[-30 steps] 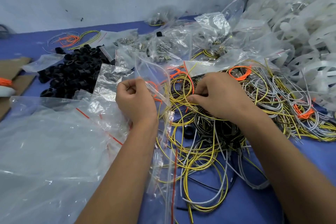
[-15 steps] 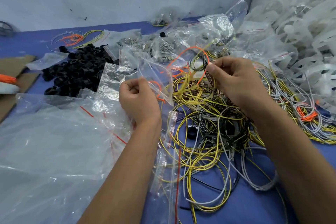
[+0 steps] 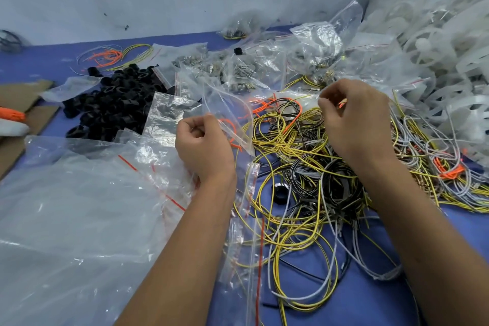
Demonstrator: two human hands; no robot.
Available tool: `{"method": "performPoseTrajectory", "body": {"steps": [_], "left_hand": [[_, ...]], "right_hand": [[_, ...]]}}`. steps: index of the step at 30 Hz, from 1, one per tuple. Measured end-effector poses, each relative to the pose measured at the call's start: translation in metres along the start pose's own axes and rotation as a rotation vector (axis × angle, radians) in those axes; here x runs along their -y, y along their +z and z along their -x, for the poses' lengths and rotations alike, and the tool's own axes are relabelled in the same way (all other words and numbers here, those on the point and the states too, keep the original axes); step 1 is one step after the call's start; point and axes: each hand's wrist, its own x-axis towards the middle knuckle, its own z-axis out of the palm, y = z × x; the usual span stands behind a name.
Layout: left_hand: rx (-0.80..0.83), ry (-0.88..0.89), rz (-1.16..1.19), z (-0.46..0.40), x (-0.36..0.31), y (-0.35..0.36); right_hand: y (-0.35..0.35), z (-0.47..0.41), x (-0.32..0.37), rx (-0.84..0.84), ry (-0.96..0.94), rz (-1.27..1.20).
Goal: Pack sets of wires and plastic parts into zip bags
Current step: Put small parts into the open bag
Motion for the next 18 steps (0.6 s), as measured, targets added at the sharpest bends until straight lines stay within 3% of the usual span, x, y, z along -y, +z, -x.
{"method": "performPoseTrajectory", "body": {"steps": [5, 10, 18], "left_hand": [[0.007, 0.011, -0.009, 0.001, 0.0, 0.0], [0.018, -0.001, -0.012, 0.0, 0.0, 0.0], [0.088, 0.036, -0.058, 0.005, -0.004, 0.0]], "right_hand": [[-0.001, -0.011, 0.015, 0.08, -0.131, 0.099], [0.008, -0.039, 0.034, 0.468, -0.244, 0.331], [0.015, -0.053, 0.042, 0.679, -0.214, 0.461]]}}
